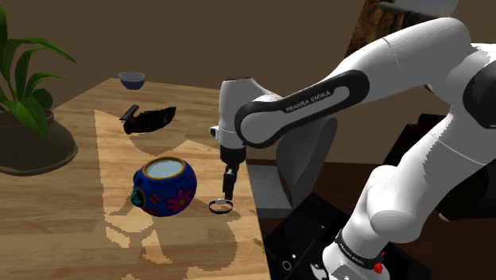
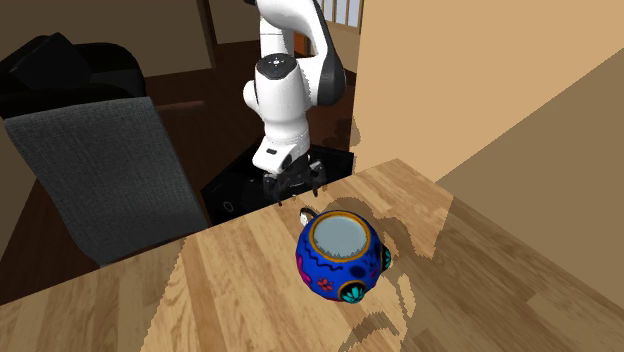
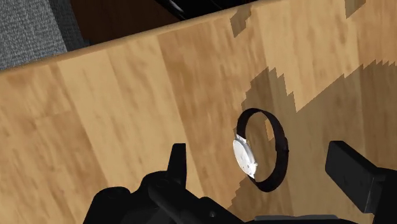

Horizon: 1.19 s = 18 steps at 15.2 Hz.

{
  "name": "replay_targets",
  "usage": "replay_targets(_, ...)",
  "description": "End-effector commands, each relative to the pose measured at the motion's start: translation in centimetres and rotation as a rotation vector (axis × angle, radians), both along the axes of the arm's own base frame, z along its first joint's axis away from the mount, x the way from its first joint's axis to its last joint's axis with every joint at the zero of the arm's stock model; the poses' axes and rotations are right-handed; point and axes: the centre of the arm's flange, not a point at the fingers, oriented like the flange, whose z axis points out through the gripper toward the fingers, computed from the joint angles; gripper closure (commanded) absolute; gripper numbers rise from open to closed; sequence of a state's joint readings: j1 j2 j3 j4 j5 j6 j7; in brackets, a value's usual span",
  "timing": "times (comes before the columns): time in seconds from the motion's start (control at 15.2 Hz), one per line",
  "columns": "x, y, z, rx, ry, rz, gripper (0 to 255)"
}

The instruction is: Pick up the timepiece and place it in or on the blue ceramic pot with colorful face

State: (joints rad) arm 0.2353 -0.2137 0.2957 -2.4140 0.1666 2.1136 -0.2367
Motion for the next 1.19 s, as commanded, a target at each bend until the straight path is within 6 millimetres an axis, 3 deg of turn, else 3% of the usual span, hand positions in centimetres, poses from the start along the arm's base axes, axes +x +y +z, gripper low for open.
replay_targets(0.0, -0.1, 0.2, -1.1, 0.002, -0.001, 0.007, 0)
replay_targets(0.33, -0.4, 0.3, -4.0, 0.002, -0.001, 0.007, 0)
replay_targets(0.86, -0.4, 0.3, -4.0, 0.002, -0.001, 0.007, 0)
replay_targets(0.92, -0.4, 0.3, -4.0, 0.002, -0.001, 0.007, 255)
replay_targets(1.12, -0.4, 0.3, -4.0, 0.002, -0.001, 0.007, 255)
